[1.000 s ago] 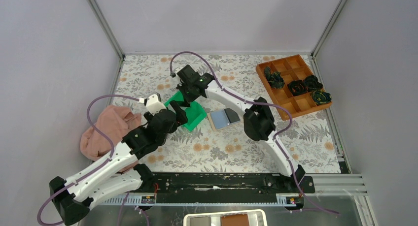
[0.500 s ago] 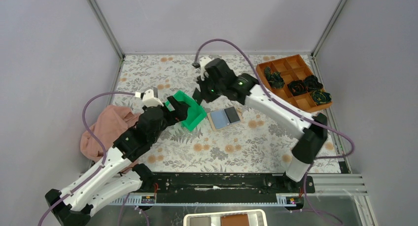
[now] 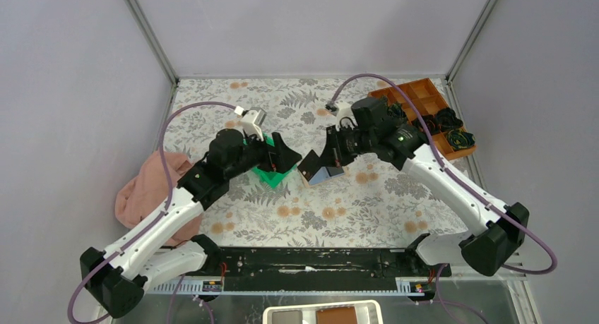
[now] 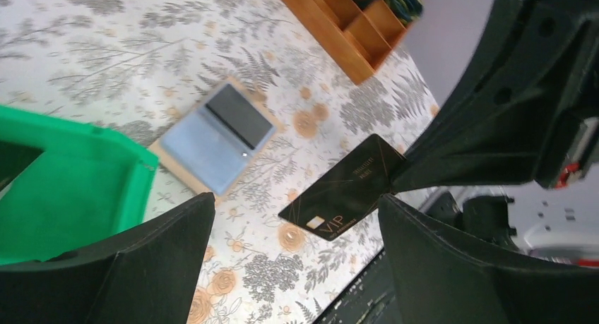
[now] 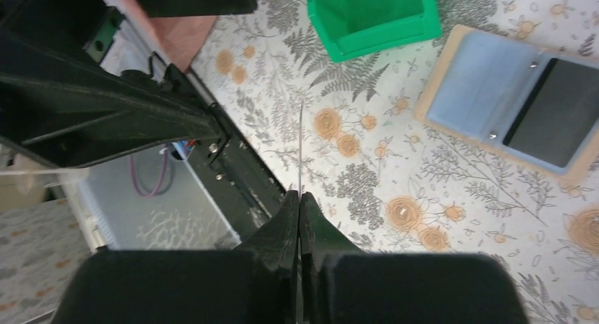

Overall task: Put the credit cards into the card holder
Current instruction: Pick up the credit card from the storage box.

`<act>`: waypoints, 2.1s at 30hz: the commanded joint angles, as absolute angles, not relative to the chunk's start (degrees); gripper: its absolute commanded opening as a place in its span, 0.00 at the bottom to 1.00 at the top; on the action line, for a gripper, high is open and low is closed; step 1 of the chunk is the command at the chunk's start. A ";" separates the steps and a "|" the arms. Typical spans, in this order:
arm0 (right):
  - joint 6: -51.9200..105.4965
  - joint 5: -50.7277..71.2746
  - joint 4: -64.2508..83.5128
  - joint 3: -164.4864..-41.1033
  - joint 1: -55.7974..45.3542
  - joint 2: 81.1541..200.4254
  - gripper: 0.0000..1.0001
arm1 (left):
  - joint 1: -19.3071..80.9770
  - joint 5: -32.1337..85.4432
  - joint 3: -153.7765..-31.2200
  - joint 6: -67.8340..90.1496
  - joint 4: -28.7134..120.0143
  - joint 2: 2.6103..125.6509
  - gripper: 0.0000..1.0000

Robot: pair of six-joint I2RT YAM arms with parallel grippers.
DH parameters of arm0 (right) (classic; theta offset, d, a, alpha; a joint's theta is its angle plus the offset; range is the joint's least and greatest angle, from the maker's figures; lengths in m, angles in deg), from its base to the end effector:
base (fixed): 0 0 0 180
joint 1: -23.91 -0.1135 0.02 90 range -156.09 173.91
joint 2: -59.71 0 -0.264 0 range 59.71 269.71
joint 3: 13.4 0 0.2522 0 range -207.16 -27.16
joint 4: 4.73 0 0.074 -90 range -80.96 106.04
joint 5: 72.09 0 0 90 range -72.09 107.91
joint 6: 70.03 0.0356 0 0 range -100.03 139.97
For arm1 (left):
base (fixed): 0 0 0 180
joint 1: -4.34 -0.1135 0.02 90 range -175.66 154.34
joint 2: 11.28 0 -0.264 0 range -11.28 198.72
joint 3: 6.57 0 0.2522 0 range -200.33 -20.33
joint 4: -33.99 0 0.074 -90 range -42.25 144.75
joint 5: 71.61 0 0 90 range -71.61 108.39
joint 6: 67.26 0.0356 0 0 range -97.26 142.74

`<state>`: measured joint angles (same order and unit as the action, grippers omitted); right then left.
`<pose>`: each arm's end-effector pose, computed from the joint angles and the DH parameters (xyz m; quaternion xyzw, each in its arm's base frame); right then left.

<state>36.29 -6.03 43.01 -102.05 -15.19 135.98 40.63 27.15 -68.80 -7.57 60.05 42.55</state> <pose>0.2164 0.1945 0.3624 -0.2650 0.8332 0.3719 0.3118 0.1723 -0.1332 0.3303 0.0870 0.8015 -0.3746 0.4580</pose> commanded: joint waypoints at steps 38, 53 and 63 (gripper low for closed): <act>49.40 -46.37 22.64 -92.33 -7.30 142.24 0.00 | 30.23 68.86 -64.68 -5.78 50.47 48.88 0.48; 52.46 -47.35 14.80 -90.75 -3.79 143.97 0.28 | 25.09 73.08 -56.83 -17.30 34.57 48.25 0.00; 56.41 -43.72 7.52 -87.62 -1.03 142.19 0.41 | 25.08 64.79 -50.07 -31.04 16.02 48.21 0.00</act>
<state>55.06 -44.69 11.60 -88.39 -2.51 144.46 25.55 69.62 -51.68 -24.44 27.72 49.52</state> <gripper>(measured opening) 0.393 0.010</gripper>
